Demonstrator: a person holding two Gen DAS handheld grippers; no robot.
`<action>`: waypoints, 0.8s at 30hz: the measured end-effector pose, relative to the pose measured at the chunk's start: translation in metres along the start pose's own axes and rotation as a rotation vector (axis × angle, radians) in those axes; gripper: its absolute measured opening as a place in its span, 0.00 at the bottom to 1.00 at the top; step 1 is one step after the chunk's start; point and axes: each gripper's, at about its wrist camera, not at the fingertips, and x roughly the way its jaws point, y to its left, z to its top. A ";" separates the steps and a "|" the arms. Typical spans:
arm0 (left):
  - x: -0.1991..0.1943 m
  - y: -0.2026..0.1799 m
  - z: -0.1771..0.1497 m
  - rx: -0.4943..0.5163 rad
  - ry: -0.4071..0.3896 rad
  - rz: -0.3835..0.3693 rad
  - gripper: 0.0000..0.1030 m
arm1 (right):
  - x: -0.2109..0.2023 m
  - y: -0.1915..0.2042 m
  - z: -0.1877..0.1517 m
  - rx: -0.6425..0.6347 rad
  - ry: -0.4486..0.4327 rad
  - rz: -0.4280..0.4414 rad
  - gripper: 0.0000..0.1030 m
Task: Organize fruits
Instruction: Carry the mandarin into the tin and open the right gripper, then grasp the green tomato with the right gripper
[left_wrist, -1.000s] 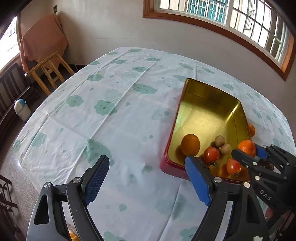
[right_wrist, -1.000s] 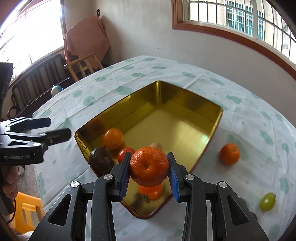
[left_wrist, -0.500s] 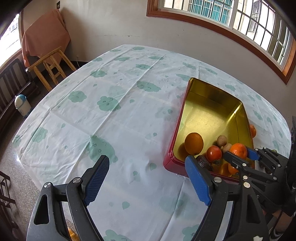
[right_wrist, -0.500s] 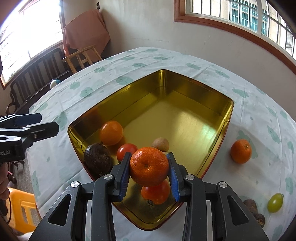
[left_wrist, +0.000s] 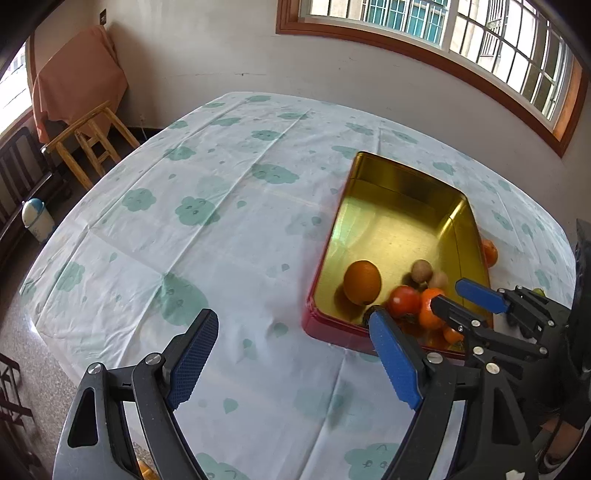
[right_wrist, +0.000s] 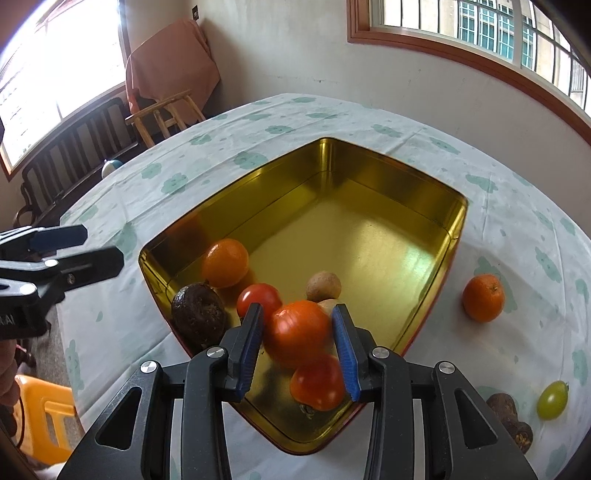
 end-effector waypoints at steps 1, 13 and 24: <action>0.000 -0.002 0.000 0.004 0.000 -0.004 0.79 | -0.004 -0.002 0.001 0.011 -0.010 0.014 0.39; -0.010 -0.061 0.005 0.118 -0.021 -0.074 0.79 | -0.077 -0.077 -0.027 0.140 -0.121 -0.119 0.44; -0.009 -0.140 -0.001 0.272 -0.004 -0.164 0.79 | -0.103 -0.190 -0.087 0.349 -0.073 -0.297 0.45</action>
